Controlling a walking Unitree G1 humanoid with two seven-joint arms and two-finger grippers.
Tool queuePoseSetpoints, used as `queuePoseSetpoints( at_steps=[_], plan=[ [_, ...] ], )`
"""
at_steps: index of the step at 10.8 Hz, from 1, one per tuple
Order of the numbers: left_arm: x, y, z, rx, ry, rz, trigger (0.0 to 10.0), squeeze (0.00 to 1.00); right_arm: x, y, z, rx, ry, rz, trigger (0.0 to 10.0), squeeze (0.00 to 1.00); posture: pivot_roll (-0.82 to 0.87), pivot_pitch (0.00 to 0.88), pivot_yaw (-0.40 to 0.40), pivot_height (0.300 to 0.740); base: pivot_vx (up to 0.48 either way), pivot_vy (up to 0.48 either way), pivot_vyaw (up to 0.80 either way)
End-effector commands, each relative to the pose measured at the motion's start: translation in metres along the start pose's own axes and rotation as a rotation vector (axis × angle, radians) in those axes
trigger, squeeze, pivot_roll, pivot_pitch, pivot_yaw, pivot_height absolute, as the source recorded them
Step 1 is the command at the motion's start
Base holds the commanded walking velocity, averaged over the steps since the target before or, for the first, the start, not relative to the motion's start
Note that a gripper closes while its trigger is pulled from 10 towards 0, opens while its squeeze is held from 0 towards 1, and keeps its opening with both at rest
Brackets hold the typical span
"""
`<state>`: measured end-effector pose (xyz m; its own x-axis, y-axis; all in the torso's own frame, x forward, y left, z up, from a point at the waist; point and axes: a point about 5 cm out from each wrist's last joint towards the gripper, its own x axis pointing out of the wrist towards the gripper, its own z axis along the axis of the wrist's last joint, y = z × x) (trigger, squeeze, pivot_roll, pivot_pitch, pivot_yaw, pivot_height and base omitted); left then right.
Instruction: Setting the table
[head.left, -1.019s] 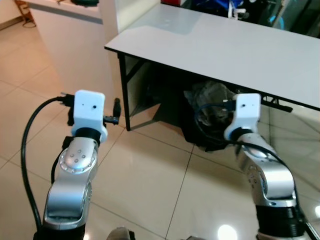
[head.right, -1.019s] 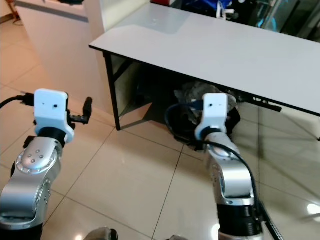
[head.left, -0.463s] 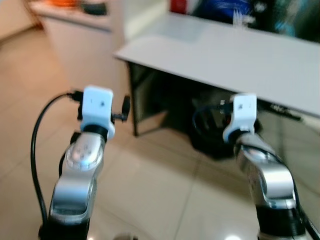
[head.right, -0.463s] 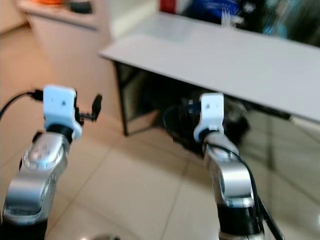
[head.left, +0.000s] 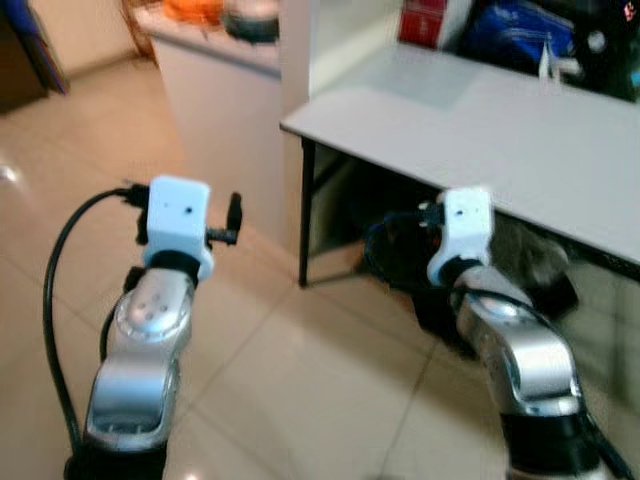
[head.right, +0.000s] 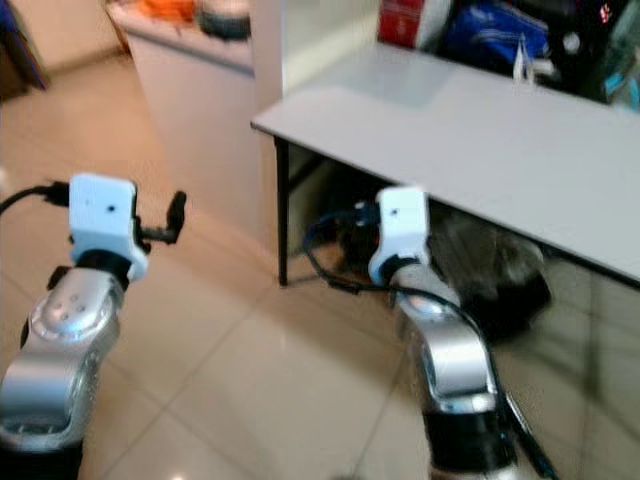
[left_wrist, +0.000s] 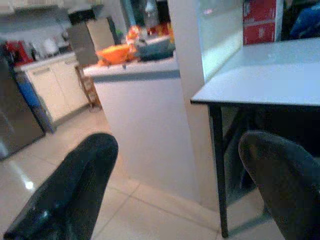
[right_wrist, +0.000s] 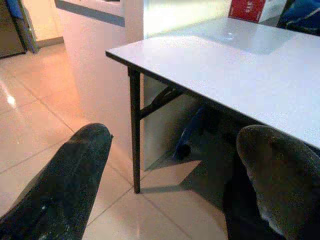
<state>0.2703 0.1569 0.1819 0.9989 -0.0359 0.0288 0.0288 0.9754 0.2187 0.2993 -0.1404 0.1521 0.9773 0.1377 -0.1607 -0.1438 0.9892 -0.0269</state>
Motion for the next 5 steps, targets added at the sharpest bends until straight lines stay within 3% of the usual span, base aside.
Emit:
queuePoseSetpoints(
  at_steps=[1, 5],
  plan=[
    [-0.0036, 0.0127, -0.0002, 0.029, 0.002, 0.044, 10.0, 0.00, 0.0021, 0.0107, 0.0050, 0.007, -0.025, 0.042, 10.0, 0.00, 0.05, 0.000, -0.034, 0.740, 0.424, 0.000, 0.80],
    [-0.0122, 0.0184, -0.0017, 0.035, 0.013, 0.075, 10.0, 0.00, 0.0026, 0.0188, 0.0048, 0.018, -0.036, 0.096, 10.0, 0.00, 0.09, 0.002, -0.062, 0.740, 0.409, 0.000, 0.80]
  ],
)
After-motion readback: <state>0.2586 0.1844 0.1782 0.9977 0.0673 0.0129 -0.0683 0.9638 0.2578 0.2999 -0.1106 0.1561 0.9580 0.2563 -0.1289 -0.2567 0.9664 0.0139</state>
